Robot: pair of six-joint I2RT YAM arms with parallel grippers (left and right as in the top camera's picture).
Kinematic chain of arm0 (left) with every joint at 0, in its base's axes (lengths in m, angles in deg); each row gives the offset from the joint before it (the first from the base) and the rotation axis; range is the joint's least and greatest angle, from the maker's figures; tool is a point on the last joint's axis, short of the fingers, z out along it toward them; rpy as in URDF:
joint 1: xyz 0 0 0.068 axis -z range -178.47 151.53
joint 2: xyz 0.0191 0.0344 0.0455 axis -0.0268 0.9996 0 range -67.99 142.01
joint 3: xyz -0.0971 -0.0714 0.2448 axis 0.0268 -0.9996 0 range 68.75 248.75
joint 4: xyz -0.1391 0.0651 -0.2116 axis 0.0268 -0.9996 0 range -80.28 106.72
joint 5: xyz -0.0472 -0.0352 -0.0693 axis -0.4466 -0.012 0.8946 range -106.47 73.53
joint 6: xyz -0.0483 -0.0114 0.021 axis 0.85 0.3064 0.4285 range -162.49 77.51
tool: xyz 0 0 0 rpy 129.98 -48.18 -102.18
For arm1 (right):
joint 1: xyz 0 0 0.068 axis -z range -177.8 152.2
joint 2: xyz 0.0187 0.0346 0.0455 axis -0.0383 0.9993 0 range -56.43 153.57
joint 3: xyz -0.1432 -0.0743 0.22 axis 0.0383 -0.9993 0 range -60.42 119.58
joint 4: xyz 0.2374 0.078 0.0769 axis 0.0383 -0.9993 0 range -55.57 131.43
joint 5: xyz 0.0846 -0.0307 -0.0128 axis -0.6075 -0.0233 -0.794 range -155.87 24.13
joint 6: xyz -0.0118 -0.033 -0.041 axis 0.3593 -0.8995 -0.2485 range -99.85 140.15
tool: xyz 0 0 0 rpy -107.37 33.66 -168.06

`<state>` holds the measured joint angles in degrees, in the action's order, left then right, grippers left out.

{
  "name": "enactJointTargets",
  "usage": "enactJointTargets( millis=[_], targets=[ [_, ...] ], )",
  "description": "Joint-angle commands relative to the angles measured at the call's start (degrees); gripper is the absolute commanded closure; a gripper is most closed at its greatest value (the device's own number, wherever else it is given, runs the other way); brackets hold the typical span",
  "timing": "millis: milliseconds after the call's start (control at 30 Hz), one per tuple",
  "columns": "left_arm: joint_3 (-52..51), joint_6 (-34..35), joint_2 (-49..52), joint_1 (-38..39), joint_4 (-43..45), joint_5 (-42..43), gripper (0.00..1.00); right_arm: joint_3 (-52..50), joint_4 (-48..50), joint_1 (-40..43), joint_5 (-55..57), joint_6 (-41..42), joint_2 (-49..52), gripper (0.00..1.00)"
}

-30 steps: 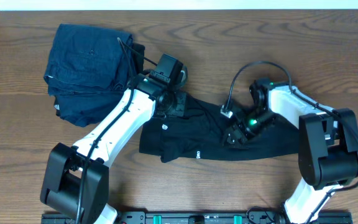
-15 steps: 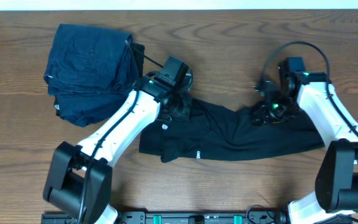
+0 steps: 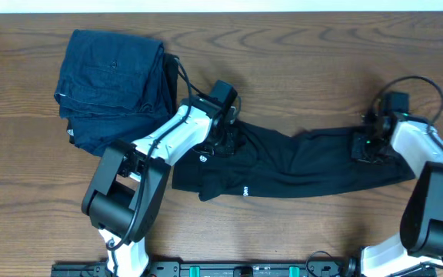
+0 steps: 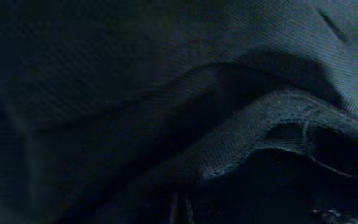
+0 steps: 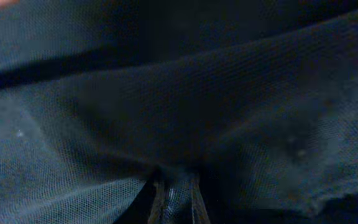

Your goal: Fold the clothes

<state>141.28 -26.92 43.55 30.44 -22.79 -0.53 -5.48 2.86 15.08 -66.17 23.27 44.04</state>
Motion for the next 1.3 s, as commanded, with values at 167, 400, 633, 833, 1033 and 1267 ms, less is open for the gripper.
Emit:
enactJointTargets(
  millis=[167,400,633,833,1033,1267],
  targets=[
    [-0.48,1.27,1.53,-0.66,6.03,-5.09,0.94,-1.99,7.26,6.38,3.08,6.32,5.57,0.85],
    [-0.48,2.29,2.08,-0.66,12.85,-5.11,0.94,-1.99,13.14,7.74,3.1,7.78,5.57,0.76],
    [-0.42,2.29,2.4,-0.68,12.68,-5.11,0.94,-1.25,14.47,7.96,3.02,7.76,5.49,0.62],
    [-0.42,1.84,-0.98,-0.72,12.63,-5.09,0.94,3.41,7.28,8.17,2.86,7.54,2.78,0.58],
    [-0.42,1.86,-6.21,-0.72,10.51,-5.07,0.94,3.82,0.96,8.83,3.76,7.85,-0.04,0.56],
    [-0.42,1.84,-9.51,-0.72,6.99,-5.07,0.94,3.82,-2.73,9.25,4.46,10.36,-0.09,0.56]
  ],
)
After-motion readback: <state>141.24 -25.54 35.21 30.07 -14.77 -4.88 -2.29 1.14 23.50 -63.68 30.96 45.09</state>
